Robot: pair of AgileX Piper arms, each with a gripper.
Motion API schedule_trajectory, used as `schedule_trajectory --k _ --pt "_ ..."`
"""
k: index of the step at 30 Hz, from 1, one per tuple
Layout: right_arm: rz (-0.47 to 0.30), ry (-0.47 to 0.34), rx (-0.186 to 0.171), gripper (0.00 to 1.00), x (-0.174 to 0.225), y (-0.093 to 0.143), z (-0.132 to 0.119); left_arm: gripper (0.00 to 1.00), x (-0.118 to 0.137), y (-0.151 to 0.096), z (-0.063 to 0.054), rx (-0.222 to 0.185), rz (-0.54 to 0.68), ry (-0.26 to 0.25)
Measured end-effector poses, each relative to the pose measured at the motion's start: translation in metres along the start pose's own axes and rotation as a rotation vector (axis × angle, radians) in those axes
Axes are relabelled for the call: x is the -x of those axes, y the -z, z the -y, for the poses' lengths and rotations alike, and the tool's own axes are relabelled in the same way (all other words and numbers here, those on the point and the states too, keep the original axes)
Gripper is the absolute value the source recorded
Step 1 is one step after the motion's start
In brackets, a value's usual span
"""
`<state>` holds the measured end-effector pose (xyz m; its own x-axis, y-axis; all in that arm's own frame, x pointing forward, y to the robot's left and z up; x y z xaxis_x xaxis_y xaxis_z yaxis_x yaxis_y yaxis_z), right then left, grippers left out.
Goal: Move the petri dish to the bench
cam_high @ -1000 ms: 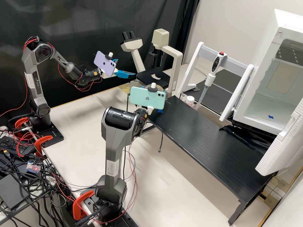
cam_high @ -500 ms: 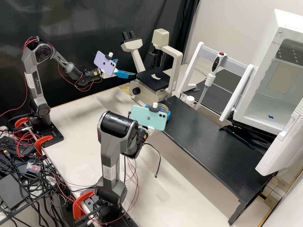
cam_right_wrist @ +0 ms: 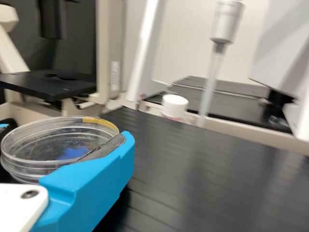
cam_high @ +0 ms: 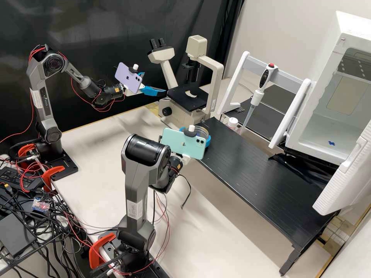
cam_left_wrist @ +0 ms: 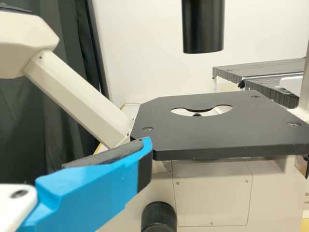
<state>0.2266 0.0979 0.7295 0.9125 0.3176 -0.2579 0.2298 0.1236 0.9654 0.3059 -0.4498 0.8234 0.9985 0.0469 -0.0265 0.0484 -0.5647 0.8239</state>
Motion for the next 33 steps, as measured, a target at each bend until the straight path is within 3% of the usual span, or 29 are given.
schedule_trajectory --k 3,8,17,22,27,30,33 --pt "-0.025 0.001 0.026 1.00 -0.004 0.006 0.001 1.00 0.000 0.000 0.000 0.000 0.000 0.000" --pt "0.021 -0.011 0.064 1.00 -0.010 0.002 0.002 1.00 0.000 0.000 0.000 0.000 0.000 0.000" --pt "0.053 -0.049 0.062 1.00 -0.008 0.003 -0.005 1.00 0.000 0.000 0.000 0.000 0.000 0.000" --pt "-0.002 -0.086 0.050 1.00 0.008 0.017 -0.016 1.00 0.000 0.000 0.000 0.000 0.000 0.000" --pt "-0.119 -0.158 0.028 1.00 0.039 0.041 -0.033 1.00 0.000 0.000 0.000 0.000 0.000 0.000" --pt "-0.181 -0.248 0.017 1.00 0.060 0.056 -0.045 1.00 0.000 0.000 0.000 0.000 0.000 0.000" --pt "-0.237 -0.370 -0.024 1.00 0.081 0.064 -0.064 1.00 0.000 0.000 0.000 0.000 0.000 0.000"
